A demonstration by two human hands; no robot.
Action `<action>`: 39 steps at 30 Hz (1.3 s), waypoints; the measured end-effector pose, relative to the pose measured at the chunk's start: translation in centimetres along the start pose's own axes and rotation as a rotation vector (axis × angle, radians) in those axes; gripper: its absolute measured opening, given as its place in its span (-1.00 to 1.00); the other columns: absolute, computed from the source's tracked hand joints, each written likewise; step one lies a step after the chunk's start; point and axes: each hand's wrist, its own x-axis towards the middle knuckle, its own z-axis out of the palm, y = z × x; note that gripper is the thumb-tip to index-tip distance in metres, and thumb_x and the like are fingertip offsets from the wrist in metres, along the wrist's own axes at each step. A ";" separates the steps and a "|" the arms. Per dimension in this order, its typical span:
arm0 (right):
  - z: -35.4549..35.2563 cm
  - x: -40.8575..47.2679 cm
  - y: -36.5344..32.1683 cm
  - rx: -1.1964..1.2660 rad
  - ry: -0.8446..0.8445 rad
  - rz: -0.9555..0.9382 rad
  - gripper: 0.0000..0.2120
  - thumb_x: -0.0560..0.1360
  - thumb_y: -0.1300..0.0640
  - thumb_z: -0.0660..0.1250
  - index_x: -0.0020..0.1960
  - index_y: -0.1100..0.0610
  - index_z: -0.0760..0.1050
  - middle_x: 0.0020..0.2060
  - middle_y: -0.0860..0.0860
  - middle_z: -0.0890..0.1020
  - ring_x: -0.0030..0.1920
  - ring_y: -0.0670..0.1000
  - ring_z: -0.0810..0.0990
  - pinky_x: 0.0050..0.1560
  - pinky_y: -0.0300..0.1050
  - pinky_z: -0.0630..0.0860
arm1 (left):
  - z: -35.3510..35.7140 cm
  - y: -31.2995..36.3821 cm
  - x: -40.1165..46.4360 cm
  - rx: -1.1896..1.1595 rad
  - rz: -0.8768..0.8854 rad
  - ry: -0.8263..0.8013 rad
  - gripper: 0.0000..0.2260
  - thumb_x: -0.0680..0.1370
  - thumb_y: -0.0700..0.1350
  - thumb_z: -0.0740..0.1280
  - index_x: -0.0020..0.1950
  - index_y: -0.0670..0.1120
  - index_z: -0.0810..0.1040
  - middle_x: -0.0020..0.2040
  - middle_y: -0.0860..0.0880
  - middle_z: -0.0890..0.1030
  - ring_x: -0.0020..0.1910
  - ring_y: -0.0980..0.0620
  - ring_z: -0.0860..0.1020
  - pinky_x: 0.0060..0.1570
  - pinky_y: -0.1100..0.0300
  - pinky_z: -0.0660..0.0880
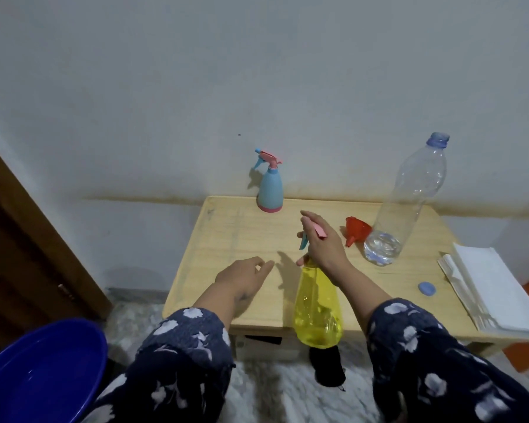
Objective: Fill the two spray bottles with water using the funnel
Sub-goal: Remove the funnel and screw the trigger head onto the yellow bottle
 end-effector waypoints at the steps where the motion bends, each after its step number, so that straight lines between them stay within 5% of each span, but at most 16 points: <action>1: 0.0 0.8 -0.8 0.020 0.010 -0.013 -0.70 0.58 -0.09 0.22 0.29 -0.11 0.46 -0.03 0.07 0.57 -0.25 0.06 0.65 -0.41 -0.05 0.63 | 0.0 0.7 0.3 -0.110 0.057 -0.040 -0.51 0.58 0.33 0.06 0.31 0.07 0.49 0.23 -0.01 0.58 0.17 -0.04 0.54 0.20 0.02 0.46; 3: 0.1 2.6 -2.3 0.054 0.021 -0.057 -0.68 0.58 -0.10 0.22 0.33 -0.14 0.42 0.01 0.11 0.55 -0.35 0.11 0.62 -0.39 -0.06 0.62 | -0.1 2.1 0.9 -0.286 0.141 -0.083 -0.50 0.52 0.38 0.15 0.25 0.09 0.51 0.19 0.00 0.58 0.10 -0.02 0.57 0.20 0.00 0.48; 9: 0.6 7.1 -5.5 0.092 0.100 -0.204 -0.64 0.57 -0.14 0.22 0.36 -0.18 0.37 0.15 0.03 0.53 -0.02 0.08 0.60 -0.18 0.11 0.65 | -0.8 4.3 3.8 -0.390 0.258 -0.046 -0.23 0.35 0.30 0.47 0.46 0.01 0.36 0.35 0.00 0.49 0.32 0.03 0.46 0.29 0.12 0.41; 14: 0.6 9.9 -5.8 -0.141 0.102 -0.064 -0.37 0.43 -0.33 0.25 0.39 -0.03 0.31 0.25 -0.06 0.46 0.21 0.10 0.52 0.14 0.04 0.52 | -1.4 5.4 7.0 -0.421 0.230 0.128 -0.27 0.27 0.26 0.54 0.36 0.04 0.43 0.22 0.00 0.56 0.18 0.00 0.53 0.16 0.02 0.53; 18: -0.3 10.9 -4.3 -0.437 0.004 0.180 -0.41 0.40 -0.13 0.43 0.30 0.13 0.36 0.12 0.06 0.54 0.11 0.10 0.52 -0.06 -0.05 0.45 | -1.2 7.0 9.6 -0.367 0.177 0.247 -0.26 0.29 0.28 0.52 0.37 0.04 0.39 0.21 0.00 0.55 0.20 -0.06 0.53 0.10 0.07 0.51; 23: -1.7 14.3 -2.1 -0.436 0.105 0.120 -0.57 0.37 0.00 0.49 0.16 0.10 0.46 -0.04 0.04 0.59 0.05 0.13 0.59 0.06 0.12 0.57 | -0.2 8.8 14.2 -0.426 0.189 0.250 -0.34 0.36 0.17 0.52 0.37 0.02 0.39 0.23 0.02 0.54 0.19 -0.03 0.52 0.10 0.11 0.48; 26: -2.5 17.4 -0.7 -0.430 0.097 0.102 -0.55 0.37 0.03 0.50 0.19 0.09 0.46 0.03 0.05 0.62 0.07 0.11 0.59 0.06 0.04 0.54 | 0.6 9.7 17.6 -0.480 0.198 0.201 -0.44 0.40 0.06 0.51 0.34 0.02 0.41 0.19 0.02 0.55 0.17 -0.02 0.52 0.12 0.12 0.46; 30: -3.2 21.9 1.2 -0.452 0.077 0.077 -0.50 0.37 0.05 0.51 0.25 0.10 0.43 0.11 0.06 0.61 0.11 0.12 0.57 0.09 0.00 0.50 | 1.6 10.8 22.5 -0.452 0.158 0.182 -0.38 0.33 0.17 0.44 0.35 0.14 0.34 0.24 0.04 0.53 0.18 -0.05 0.54 0.15 -0.05 0.51; 39: -3.4 28.2 4.6 -0.456 0.019 0.054 -0.55 0.44 0.12 0.45 0.27 0.12 0.39 0.13 0.09 0.60 0.14 0.13 0.56 0.06 -0.06 0.44 | 3.6 10.9 29.8 -0.507 0.154 0.168 -0.38 0.29 0.19 0.37 0.33 0.24 0.30 0.17 0.10 0.56 0.12 0.05 0.57 0.09 -0.04 0.56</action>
